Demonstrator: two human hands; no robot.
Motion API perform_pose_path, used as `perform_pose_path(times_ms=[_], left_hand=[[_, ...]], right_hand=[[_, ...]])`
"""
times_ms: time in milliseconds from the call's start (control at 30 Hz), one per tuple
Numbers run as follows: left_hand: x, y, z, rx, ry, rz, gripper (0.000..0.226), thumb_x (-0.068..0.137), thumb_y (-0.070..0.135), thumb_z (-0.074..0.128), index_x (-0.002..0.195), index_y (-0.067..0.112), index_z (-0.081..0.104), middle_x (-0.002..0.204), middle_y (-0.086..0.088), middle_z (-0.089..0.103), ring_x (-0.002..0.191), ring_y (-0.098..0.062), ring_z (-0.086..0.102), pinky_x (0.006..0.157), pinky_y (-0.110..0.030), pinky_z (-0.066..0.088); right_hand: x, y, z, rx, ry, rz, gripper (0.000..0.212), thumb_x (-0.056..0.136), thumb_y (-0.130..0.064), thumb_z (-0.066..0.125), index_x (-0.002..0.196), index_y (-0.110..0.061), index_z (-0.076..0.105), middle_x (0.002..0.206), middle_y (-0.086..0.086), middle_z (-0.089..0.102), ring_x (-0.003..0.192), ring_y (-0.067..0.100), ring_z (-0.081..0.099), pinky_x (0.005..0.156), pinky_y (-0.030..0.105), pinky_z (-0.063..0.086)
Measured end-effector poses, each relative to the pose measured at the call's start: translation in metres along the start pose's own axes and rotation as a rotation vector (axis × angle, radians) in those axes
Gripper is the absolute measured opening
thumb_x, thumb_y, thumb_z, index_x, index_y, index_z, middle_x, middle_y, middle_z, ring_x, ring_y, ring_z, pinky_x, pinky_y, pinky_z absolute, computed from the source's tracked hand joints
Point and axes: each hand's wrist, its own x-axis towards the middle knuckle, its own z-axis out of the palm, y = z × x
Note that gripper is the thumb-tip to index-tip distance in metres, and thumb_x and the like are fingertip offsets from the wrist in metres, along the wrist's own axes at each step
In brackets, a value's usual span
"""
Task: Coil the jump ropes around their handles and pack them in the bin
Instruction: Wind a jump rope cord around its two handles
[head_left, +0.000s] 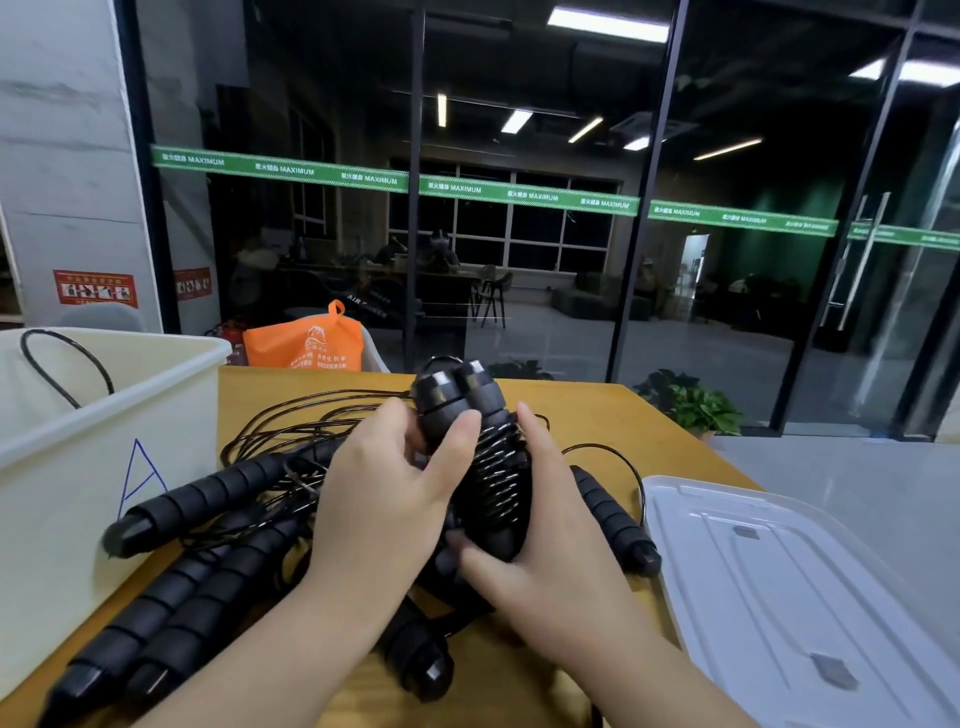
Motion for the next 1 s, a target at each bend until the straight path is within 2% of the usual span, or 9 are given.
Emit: perform_pose_path(times_ms=[67,133,300,467,567,633,767,900,1000], left_hand=[[0.001,-0.005,0.0,0.059,-0.048,0.138,0.038,0.083,0.062,0.039,0.069,0.027,0.043,0.06,0.011,0.044,0.068,0.002,0.05,0.058,-0.008,0.035],[0.003,-0.009,-0.001,0.071,-0.089,0.196,0.03,0.086,0.06,0.036,0.079,0.032,0.045,0.067,0.015,0.046,0.076,0.006,0.05,0.06,-0.007,0.035],[0.009,-0.017,-0.003,0.001,-0.147,0.152,0.045,0.077,0.079,0.027,0.083,0.036,0.039,0.086,0.032,0.056,0.073,0.005,0.054,0.055,-0.015,0.031],[0.017,-0.024,-0.009,-0.113,-0.142,0.104,0.069,0.062,0.095,0.024,0.088,0.034,0.042,0.069,0.01,0.057,0.065,0.004,0.054,0.056,-0.013,0.037],[0.018,-0.016,-0.008,-0.301,-0.256,0.134,0.067,0.063,0.093,0.032,0.098,0.041,0.056,0.084,0.016,0.069,0.077,0.007,0.063,0.066,-0.006,0.041],[0.017,-0.012,-0.009,-0.377,-0.344,0.109,0.067,0.063,0.091,0.035,0.091,0.038,0.065,0.065,0.013,0.065,0.06,0.002,0.061,0.058,-0.008,0.041],[0.021,-0.021,-0.01,-0.479,-0.489,-0.053,0.07,0.055,0.092,0.05,0.086,0.032,0.07,0.071,-0.002,0.07,0.066,-0.018,0.067,0.063,-0.034,0.052],[0.022,-0.022,-0.011,-0.501,-0.512,-0.126,0.073,0.058,0.087,0.056,0.094,0.025,0.071,0.088,-0.007,0.074,0.081,-0.028,0.071,0.084,-0.058,0.05],[0.021,-0.017,-0.011,-0.424,-0.454,-0.131,0.061,0.073,0.076,0.049,0.085,0.02,0.07,0.07,0.009,0.072,0.066,-0.005,0.068,0.07,-0.037,0.053]], right_hand=[[0.001,0.0,-0.004,0.266,-0.006,0.089,0.093,0.073,-0.033,0.078,0.141,-0.054,0.018,0.116,-0.033,0.054,0.106,-0.01,0.056,0.089,0.016,0.049],[0.004,0.004,-0.008,0.492,-0.063,0.196,0.089,0.063,-0.032,0.081,0.14,-0.044,0.036,0.109,-0.015,0.064,0.093,0.005,0.067,0.078,0.025,0.055],[0.008,0.004,-0.013,1.073,-0.21,0.267,0.072,0.059,-0.025,0.077,0.128,-0.021,0.056,0.096,0.014,0.058,0.07,0.021,0.058,0.046,0.027,0.04],[0.005,0.0,-0.017,1.45,-0.382,0.255,0.082,0.062,-0.024,0.084,0.131,-0.001,0.047,0.115,0.017,0.055,0.075,0.02,0.056,0.046,0.022,0.04],[0.003,-0.001,-0.018,1.564,-0.552,0.282,0.068,0.076,-0.028,0.075,0.131,0.003,0.048,0.117,0.014,0.057,0.081,0.019,0.055,0.051,0.02,0.042],[0.003,0.001,-0.018,1.603,-0.633,0.269,0.052,0.086,-0.03,0.065,0.129,-0.001,0.055,0.123,0.012,0.056,0.086,0.018,0.056,0.056,0.019,0.043],[0.006,0.006,-0.016,1.655,-0.7,0.302,0.053,0.093,-0.037,0.054,0.135,-0.004,0.052,0.134,0.01,0.054,0.093,0.016,0.056,0.064,0.018,0.046],[0.004,0.011,-0.019,1.638,-0.701,0.387,0.06,0.082,-0.043,0.068,0.131,-0.008,0.059,0.133,0.011,0.059,0.091,0.021,0.064,0.071,0.025,0.051],[0.005,0.005,-0.022,1.481,-0.488,0.372,0.06,0.068,-0.043,0.078,0.12,-0.014,0.068,0.124,0.017,0.064,0.093,0.027,0.067,0.072,0.033,0.055]])
